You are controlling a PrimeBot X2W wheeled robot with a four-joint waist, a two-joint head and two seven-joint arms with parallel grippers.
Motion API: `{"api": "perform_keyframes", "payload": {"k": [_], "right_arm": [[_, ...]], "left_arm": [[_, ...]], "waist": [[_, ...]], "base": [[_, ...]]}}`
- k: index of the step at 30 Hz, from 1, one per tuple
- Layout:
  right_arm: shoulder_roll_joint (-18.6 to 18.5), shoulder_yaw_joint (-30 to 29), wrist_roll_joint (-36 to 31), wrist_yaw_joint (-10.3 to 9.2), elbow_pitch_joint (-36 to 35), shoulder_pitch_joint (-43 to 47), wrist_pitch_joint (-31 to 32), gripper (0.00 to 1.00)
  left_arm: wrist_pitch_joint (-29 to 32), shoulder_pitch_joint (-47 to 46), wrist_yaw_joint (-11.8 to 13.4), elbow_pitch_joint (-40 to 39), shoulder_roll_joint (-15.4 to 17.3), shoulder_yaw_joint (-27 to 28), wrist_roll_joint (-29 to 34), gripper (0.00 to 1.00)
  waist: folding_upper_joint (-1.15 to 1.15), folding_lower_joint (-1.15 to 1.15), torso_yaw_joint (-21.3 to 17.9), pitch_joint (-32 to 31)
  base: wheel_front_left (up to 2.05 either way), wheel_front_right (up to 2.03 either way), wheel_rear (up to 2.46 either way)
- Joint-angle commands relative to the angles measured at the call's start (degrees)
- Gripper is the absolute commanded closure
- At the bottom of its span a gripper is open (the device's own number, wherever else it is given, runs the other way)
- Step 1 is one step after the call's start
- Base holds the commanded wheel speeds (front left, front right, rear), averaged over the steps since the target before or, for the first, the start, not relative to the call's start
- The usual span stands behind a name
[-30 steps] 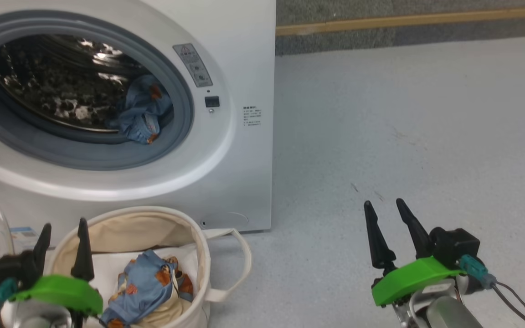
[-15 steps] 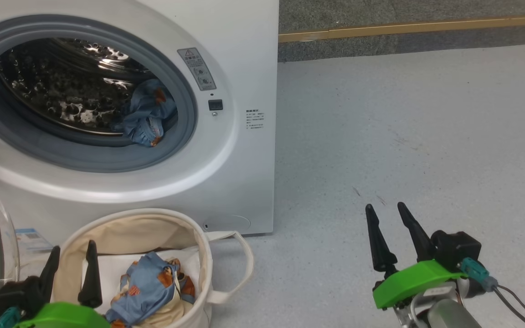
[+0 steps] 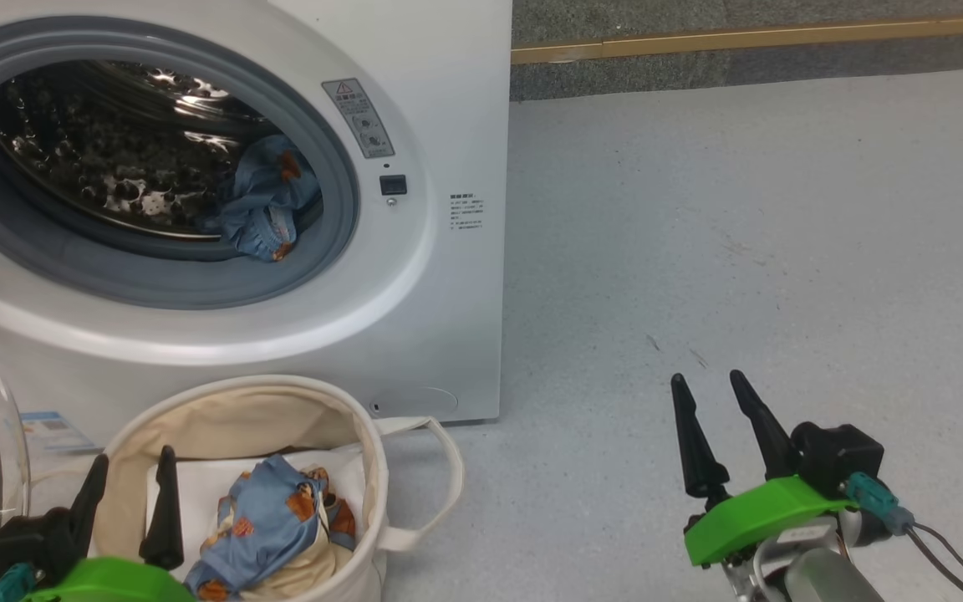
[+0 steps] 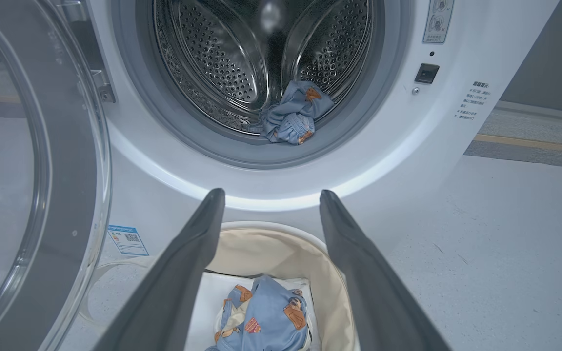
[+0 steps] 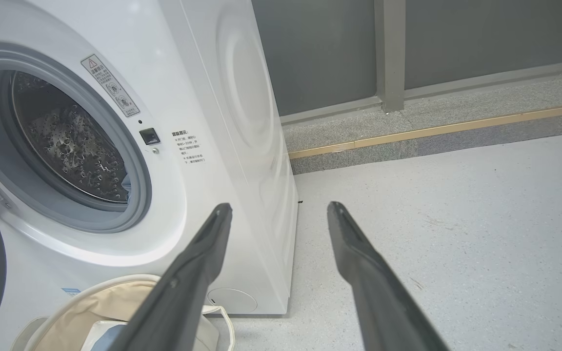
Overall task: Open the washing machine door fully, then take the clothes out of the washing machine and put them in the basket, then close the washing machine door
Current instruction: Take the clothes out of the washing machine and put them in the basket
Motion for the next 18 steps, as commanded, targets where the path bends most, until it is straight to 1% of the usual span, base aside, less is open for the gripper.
{"api": "perform_keyframes", "payload": {"k": [1,18], "right_arm": [[0.28,1.16,0.17,0.05,-1.85,-1.41,-0.70,0.00],[0.21,1.18,0.18,0.05,-1.69,-1.65,-0.70,0.00]], "left_arm": [[-0.16,-2.72,0.20,-1.79,1.60,1.86,-0.10,0.00],[-0.82,-3.48,0.72,-0.23,2.06,0.84,0.32,0.00]], "waist": [[0.00,0.00,0.02,0.15],[0.00,0.00,0.09,-0.13]], "base": [[0.00,0.00,0.00],[0.00,0.00,0.00]]}}
